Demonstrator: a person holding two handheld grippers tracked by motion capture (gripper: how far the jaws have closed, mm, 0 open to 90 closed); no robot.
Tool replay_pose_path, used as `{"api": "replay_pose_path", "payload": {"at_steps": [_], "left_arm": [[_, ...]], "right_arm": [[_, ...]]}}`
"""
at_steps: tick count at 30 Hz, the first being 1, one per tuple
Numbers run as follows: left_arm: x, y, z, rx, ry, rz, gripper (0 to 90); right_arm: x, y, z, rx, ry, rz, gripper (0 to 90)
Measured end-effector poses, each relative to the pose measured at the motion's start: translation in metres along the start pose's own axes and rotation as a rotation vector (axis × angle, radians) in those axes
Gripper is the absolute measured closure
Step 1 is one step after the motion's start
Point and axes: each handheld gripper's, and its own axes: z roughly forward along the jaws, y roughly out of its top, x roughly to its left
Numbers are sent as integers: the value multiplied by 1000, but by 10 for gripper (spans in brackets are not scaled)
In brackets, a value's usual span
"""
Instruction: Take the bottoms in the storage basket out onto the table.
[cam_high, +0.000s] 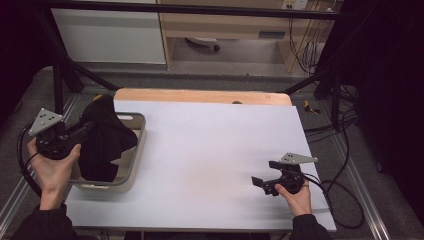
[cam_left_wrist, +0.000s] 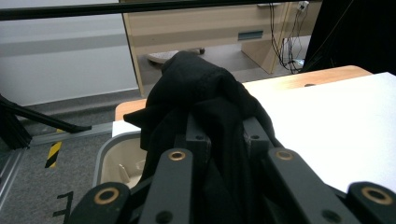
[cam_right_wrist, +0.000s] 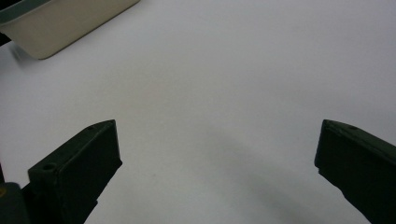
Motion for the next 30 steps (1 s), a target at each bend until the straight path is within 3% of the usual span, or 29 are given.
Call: {"api": "replay_pose_path", "payload": {"at_steps": [30], "left_arm": [[-5,16,-10,-96,22,4,777]], "right_arm": [[0,0,0,-3,0,1,6]]}}
